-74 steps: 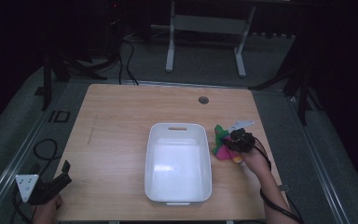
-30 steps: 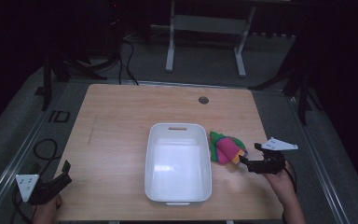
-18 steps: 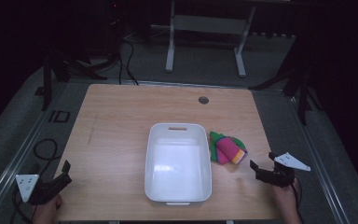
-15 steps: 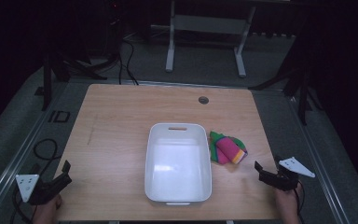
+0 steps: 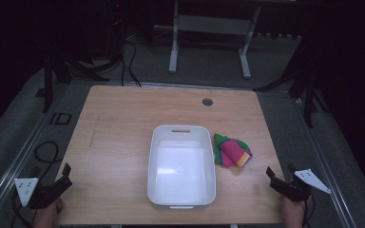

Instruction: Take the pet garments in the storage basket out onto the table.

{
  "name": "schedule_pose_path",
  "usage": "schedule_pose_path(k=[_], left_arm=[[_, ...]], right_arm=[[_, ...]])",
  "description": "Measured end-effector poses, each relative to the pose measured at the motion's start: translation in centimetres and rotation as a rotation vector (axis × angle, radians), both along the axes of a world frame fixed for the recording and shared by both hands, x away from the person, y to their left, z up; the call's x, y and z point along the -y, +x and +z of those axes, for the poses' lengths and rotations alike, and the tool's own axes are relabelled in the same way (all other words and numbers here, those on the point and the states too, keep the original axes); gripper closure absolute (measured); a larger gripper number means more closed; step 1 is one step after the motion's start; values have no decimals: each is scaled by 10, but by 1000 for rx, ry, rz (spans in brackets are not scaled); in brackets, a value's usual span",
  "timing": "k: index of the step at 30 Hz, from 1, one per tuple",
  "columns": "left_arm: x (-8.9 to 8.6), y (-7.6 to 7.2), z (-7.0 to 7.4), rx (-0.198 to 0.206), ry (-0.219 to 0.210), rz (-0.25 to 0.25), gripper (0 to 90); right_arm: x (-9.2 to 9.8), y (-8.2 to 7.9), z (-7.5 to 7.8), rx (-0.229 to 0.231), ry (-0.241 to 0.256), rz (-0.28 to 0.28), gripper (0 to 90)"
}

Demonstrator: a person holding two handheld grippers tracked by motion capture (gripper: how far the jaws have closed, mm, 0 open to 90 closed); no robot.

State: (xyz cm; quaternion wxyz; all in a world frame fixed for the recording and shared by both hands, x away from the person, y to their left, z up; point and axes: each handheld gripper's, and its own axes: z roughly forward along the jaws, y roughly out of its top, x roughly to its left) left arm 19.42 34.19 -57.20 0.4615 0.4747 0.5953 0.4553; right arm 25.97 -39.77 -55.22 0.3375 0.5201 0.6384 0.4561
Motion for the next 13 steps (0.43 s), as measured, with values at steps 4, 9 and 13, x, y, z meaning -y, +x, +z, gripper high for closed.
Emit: schedule_pose_path(k=[4,9,13], left_arm=[[1,0,0,0,2,-1,18],[1,0,0,-1,4,-2,18],[1,0,0,0,5,-3,18]], right_arm=[[3,0,-3,-9,12,-7,115],[2,0,-4,-11,-8,-18,128],[2,0,-4,-9,-14,-18,128]])
